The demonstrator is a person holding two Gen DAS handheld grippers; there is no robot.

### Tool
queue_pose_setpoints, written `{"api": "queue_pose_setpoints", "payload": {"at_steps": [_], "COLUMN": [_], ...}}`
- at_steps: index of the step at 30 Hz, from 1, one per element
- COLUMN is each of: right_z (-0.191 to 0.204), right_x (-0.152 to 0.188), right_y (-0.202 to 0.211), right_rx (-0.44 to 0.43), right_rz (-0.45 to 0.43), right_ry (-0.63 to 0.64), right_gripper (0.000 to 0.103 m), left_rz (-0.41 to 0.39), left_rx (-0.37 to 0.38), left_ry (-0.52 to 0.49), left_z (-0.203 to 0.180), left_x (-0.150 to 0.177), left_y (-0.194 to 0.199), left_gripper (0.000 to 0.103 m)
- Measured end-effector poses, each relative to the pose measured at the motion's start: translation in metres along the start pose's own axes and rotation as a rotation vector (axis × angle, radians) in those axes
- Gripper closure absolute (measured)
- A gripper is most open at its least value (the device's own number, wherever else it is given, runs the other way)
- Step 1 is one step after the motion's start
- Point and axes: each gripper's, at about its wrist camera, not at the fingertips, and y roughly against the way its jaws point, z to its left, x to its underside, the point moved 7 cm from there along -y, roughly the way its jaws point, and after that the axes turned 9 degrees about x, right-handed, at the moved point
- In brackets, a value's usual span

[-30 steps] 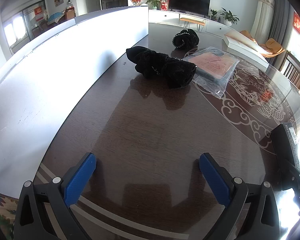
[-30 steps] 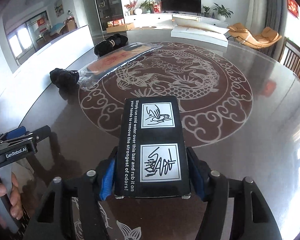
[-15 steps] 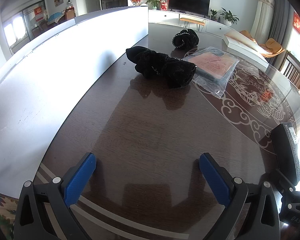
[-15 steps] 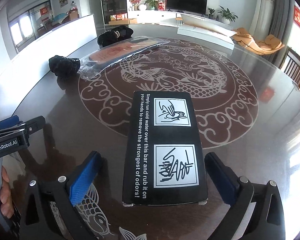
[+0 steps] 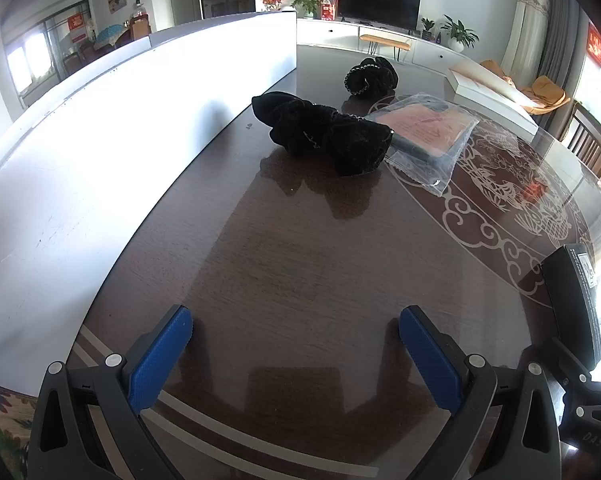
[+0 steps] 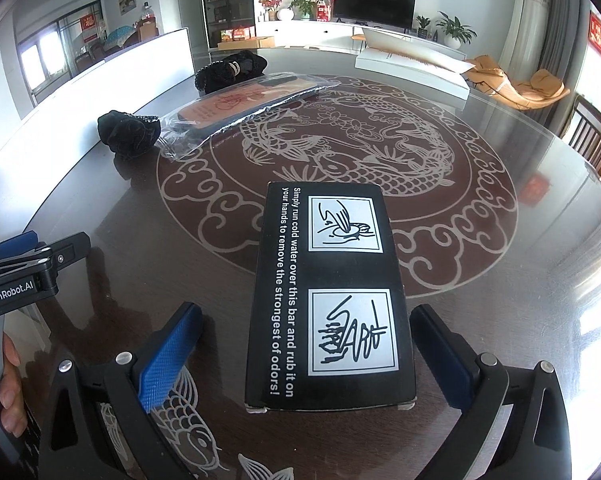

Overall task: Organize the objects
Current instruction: 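Hold the soap box in the right gripper while the left reaches to the black fuzzy pouch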

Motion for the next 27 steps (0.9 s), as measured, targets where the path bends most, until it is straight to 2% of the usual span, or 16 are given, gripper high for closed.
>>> {"api": "queue_pose_setpoints", "payload": {"at_steps": [16,23,27], "right_z": [0.0,0.0,0.0], "right_x": [0.0,0.0,0.0], "right_y": [0.0,0.0,0.0], "right_rx": [0.0,0.0,-0.001], "right_rz": [0.0,0.0,0.0], "right_ry": [0.0,0.0,0.0], "right_gripper": [0.0,0.0,0.0], "left_rz": [0.011,0.012,-0.007], "left_rx": [0.004,0.088,0.183], "left_ry": [-0.001,-0.009,0.063], "left_z": [-0.001,-0.011,-0.013], "left_x": [0.002,0.0,-0.02], "left_y": [-0.002,0.0,-0.002], "left_gripper": [0.0,0.0,0.0]}}
